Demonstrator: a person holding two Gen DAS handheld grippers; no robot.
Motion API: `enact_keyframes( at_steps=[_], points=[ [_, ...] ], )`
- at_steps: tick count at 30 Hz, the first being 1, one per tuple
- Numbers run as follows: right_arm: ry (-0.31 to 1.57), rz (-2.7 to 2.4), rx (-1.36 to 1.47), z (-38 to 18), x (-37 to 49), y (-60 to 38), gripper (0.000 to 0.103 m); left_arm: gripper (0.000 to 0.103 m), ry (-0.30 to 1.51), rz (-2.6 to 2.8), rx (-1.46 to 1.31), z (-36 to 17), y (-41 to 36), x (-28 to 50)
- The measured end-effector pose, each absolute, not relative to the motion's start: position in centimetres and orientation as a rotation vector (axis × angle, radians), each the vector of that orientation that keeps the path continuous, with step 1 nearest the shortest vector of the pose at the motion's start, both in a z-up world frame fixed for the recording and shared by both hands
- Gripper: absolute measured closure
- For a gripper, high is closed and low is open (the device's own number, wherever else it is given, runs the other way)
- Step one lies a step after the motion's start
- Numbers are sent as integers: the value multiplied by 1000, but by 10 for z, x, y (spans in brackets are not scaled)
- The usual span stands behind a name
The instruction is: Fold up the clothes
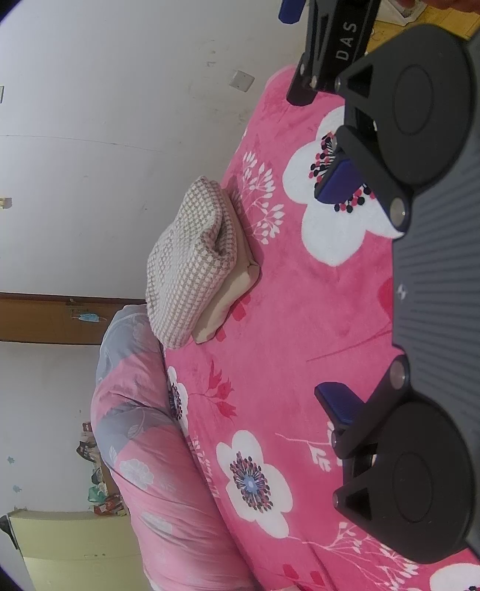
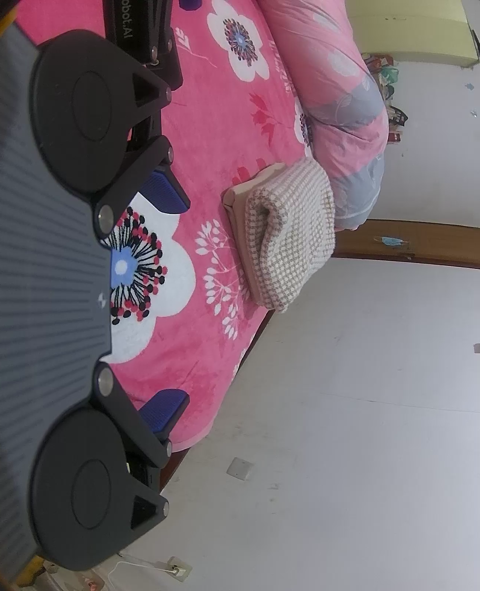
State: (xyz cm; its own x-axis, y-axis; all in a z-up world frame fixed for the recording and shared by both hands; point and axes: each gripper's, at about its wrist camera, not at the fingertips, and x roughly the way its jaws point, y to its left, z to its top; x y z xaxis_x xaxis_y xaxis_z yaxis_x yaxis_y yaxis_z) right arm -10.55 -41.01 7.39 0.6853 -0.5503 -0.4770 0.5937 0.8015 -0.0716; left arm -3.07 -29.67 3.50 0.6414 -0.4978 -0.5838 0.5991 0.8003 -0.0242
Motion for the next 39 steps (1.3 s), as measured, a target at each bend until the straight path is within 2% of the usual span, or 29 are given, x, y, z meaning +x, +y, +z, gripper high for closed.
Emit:
enact_keyframes(
  at_steps=[39],
  points=[
    [508,-632,76,74,-102,-406,1,0,620,-619,175,32,-293,-29]
  ],
)
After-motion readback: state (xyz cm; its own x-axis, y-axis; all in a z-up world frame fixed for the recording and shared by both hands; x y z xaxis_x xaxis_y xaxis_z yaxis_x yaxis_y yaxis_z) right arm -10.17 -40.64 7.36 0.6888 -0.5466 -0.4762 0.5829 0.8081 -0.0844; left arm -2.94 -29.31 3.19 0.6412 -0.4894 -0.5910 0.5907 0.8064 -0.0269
